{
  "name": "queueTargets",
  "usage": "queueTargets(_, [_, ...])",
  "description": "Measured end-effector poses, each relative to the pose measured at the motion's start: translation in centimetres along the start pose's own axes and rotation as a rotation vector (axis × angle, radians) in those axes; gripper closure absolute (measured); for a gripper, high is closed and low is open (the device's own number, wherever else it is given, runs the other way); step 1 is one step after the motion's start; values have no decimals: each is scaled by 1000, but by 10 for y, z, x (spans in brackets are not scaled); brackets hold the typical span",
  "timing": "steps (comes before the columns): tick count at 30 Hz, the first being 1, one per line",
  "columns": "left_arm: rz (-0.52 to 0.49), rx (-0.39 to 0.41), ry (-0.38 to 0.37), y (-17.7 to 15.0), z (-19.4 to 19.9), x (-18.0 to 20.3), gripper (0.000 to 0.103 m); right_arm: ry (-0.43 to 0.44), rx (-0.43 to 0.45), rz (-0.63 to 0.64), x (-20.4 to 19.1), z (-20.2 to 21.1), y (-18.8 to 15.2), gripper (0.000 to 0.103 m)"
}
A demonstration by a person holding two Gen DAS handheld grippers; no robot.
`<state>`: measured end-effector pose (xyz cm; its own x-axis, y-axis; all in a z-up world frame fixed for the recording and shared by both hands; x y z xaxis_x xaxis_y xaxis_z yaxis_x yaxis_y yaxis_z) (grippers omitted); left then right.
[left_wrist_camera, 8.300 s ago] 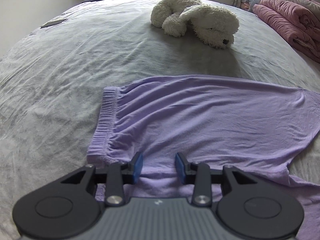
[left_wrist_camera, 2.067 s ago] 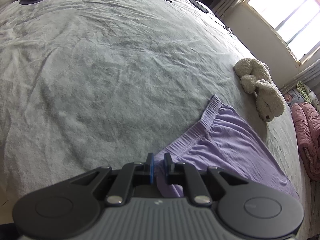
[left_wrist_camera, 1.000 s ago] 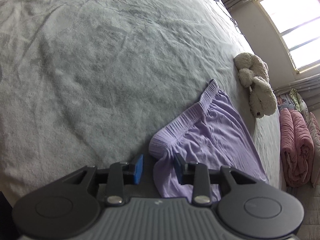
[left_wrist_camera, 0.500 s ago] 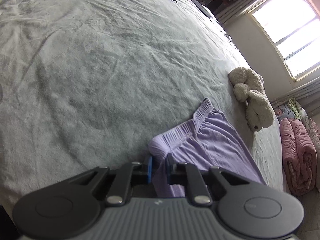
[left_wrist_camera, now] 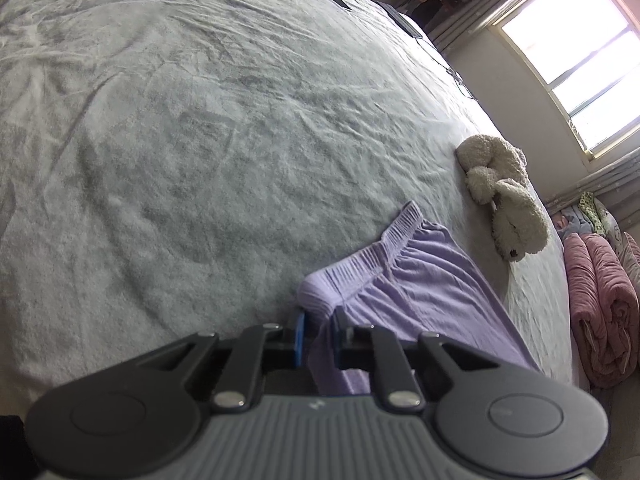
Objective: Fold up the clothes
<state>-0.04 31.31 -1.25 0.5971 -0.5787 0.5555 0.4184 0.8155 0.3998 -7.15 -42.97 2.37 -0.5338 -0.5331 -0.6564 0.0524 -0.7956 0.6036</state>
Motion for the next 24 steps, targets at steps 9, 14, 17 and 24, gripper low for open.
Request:
queueTargets(9, [9, -14, 15, 6, 0, 6, 90, 14, 31, 45, -32, -16, 16, 101])
queueTargets(14, [11, -25, 36, 7, -3, 8, 90, 3, 23, 66, -43, -29, 20, 101])
queueTargets(17, [12, -32, 46, 9, -5, 11, 90, -9, 18, 91, -51, -40, 22, 101])
queueTargets(24, [-3, -40, 68, 18, -14, 23, 90, -35, -6, 136, -70, -72, 26, 101])
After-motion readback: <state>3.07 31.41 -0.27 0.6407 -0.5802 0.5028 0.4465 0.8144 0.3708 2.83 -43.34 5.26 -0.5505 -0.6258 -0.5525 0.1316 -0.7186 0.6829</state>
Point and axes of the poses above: each gripper's, at about its wrist camera, not at the fingertips, and z roughly against the way its jaws point, x to its right, y to its top, the point moved 9 cm from there along -z, roughly the way its jaws point, and after that the axes turned 2 degrees about z, right-handed, at the moved point
